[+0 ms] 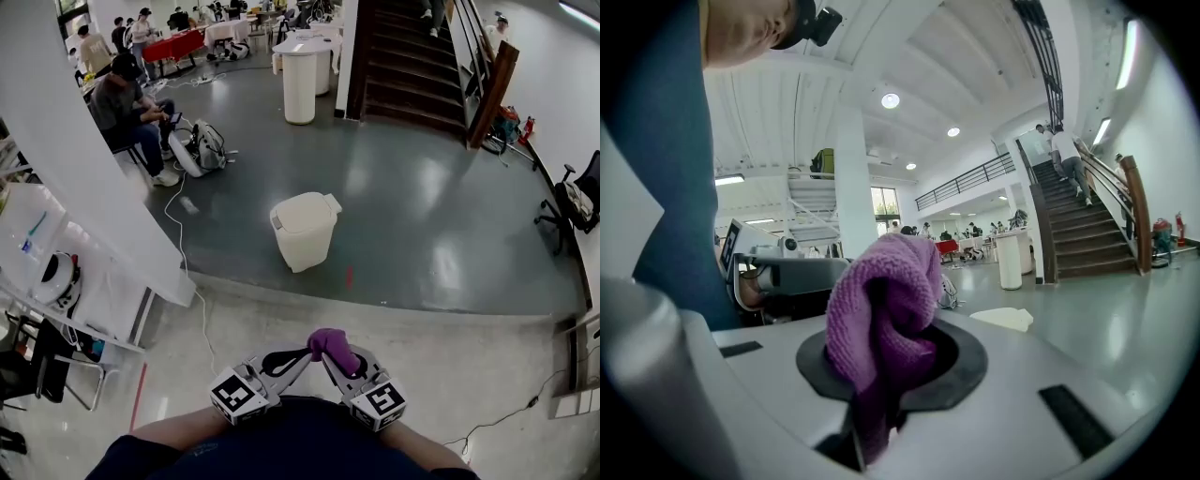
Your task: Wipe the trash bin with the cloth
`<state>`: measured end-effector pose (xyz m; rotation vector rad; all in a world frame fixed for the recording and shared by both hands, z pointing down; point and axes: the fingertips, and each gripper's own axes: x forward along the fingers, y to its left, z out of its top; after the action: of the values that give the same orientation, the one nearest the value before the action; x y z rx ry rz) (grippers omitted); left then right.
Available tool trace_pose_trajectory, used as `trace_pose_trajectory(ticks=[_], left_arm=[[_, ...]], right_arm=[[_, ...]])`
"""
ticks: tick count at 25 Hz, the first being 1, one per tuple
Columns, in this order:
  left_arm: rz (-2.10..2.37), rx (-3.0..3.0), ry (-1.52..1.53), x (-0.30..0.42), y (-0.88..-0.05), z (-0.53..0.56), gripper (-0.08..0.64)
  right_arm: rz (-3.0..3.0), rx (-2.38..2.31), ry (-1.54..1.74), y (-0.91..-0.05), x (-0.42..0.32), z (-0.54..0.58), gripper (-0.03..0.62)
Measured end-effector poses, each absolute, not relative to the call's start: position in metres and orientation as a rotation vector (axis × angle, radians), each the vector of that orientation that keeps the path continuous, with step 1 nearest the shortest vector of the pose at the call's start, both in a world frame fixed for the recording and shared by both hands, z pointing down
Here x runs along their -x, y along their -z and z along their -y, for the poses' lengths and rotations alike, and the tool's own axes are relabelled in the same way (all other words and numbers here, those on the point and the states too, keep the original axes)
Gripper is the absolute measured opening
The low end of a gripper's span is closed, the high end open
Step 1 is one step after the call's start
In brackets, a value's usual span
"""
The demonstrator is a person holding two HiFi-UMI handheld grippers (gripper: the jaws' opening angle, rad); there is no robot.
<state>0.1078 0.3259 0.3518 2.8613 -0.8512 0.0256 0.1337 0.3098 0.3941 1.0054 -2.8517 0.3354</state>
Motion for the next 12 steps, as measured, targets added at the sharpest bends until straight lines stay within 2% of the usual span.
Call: trace_pose_trajectory(ticks=[12], left_arm=[[0.896,-2.837,0.005,-0.109,-0.357,-0.287,-0.003]], right_arm=[[2.833,-0.996,-0.319,-0.402,-0.143,-0.271,0.074]])
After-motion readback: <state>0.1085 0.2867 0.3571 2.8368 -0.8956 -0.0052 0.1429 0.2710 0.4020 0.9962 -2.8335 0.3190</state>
